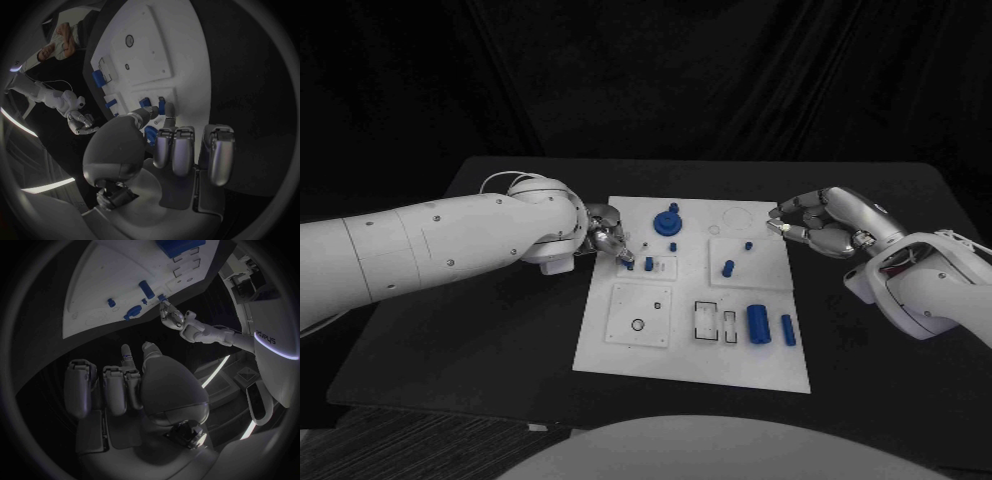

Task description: Assemble the parts on the task board

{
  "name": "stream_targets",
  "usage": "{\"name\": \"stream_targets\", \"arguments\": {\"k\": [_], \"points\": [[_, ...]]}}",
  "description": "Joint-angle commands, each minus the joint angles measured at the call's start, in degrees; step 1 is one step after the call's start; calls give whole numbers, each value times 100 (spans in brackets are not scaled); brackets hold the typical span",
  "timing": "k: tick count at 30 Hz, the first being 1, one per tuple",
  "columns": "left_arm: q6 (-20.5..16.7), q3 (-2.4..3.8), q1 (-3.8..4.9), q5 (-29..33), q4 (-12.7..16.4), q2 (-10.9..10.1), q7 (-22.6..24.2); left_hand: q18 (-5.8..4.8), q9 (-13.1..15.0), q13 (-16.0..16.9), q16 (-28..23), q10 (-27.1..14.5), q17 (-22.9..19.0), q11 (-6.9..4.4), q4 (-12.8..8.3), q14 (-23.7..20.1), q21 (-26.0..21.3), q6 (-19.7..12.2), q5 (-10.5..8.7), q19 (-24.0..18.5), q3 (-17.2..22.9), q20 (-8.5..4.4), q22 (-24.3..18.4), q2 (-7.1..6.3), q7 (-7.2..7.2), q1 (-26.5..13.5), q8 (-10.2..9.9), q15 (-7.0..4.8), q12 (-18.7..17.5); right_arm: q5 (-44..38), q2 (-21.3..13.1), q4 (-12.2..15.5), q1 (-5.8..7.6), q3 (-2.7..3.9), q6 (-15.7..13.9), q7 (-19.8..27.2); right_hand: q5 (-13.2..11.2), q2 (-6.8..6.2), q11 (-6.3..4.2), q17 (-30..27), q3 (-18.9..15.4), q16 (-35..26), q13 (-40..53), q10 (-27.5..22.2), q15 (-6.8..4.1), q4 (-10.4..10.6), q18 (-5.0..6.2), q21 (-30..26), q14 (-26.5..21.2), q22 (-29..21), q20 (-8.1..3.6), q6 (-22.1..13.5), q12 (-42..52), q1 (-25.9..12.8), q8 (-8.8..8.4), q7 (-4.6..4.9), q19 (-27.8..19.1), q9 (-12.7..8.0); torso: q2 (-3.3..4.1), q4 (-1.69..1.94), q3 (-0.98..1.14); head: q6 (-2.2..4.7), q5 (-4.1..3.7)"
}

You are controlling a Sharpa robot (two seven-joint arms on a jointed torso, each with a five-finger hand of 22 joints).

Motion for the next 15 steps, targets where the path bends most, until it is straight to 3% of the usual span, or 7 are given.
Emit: {"name": "stream_targets", "arguments": {"k": [1,15], "points": [[62,-6,-28,11,5,14,28,-25,8,1509,38,606,1508,14,-76,595,-12,16,-35,567,116,9,1496,49,-21,-30,29,-6,20,-10,-7,6,-16,3,-35,-19,35,9,39,1202,12,-21,1495,600,51,-24,-19,-36,534,1236,29,36,-38,53,-28,12,220,-10,3,3,1,-1,0],[136,-6,-52,10,15,23,-28,-22,7,1509,38,606,1508,14,-72,595,-24,23,-39,559,119,9,1492,50,-21,-47,30,-6,20,-10,4,-3,-23,3,-22,-40,153,-2,41,1202,39,-19,1495,600,53,-33,-19,-34,534,1237,31,41,-38,101,-38,14,221,-24,2,1,1,-1,12]]}}
